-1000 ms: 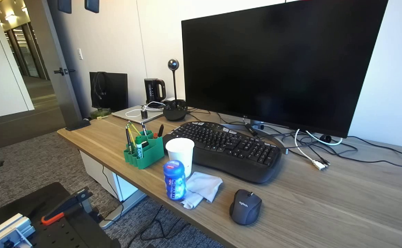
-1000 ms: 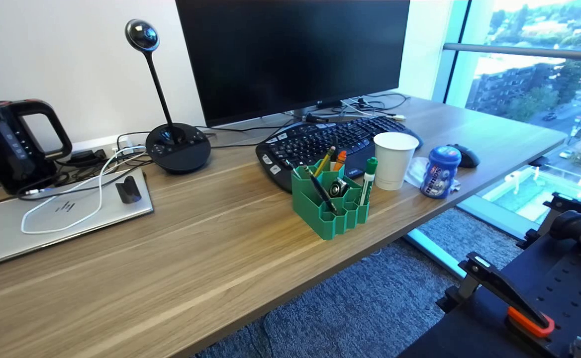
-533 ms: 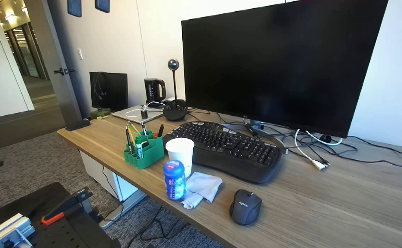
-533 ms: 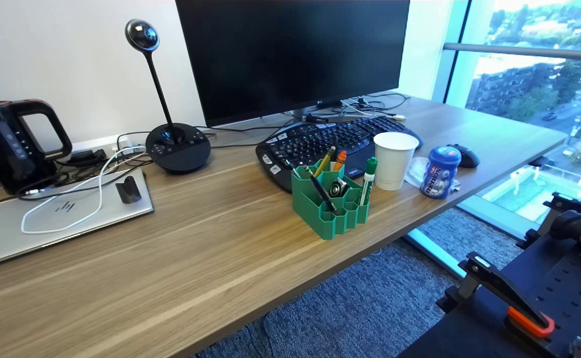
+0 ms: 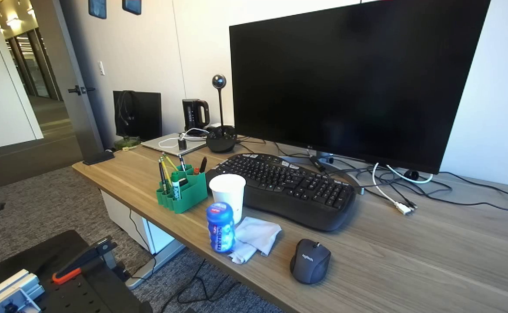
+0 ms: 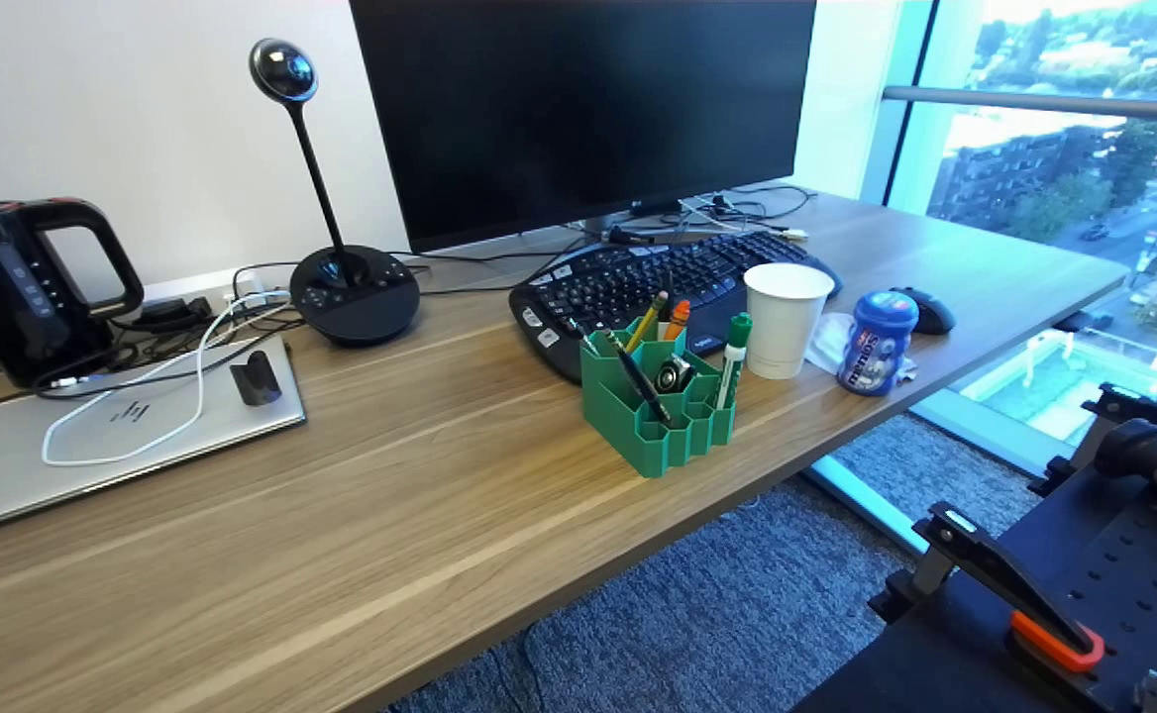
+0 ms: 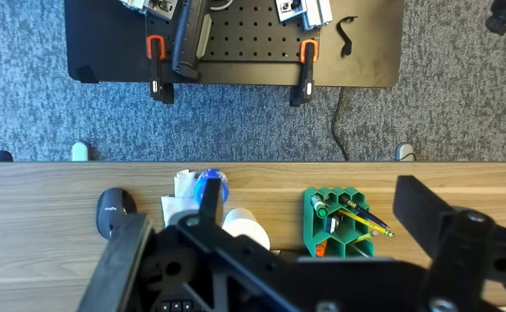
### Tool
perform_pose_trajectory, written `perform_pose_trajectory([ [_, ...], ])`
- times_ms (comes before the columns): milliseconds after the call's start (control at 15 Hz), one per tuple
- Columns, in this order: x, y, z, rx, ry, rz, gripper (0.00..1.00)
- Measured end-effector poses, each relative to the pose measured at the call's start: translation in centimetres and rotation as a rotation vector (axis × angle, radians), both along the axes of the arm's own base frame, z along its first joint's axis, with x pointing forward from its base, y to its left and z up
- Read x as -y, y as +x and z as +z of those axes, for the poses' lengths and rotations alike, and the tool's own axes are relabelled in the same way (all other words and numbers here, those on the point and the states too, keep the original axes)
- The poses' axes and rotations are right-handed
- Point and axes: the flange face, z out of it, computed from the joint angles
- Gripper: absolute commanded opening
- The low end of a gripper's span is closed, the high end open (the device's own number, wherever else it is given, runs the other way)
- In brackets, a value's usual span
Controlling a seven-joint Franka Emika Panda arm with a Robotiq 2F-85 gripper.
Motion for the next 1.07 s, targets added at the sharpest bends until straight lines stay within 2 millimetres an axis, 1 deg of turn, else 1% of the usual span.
perform_pose_trajectory([
  [267,0.0,0.0,-0.1,-0.001,-0.002,0.000,1.00],
  [467,0.3,0.3,-0.8,0.016,-0.030,0.005,1.00],
  [800,2.2,0.9,-3.8,0.073,-0.119,0.017,1.00],
  [1067,4.4,0.3,-6.6,0.040,-0.127,0.076,1.00],
])
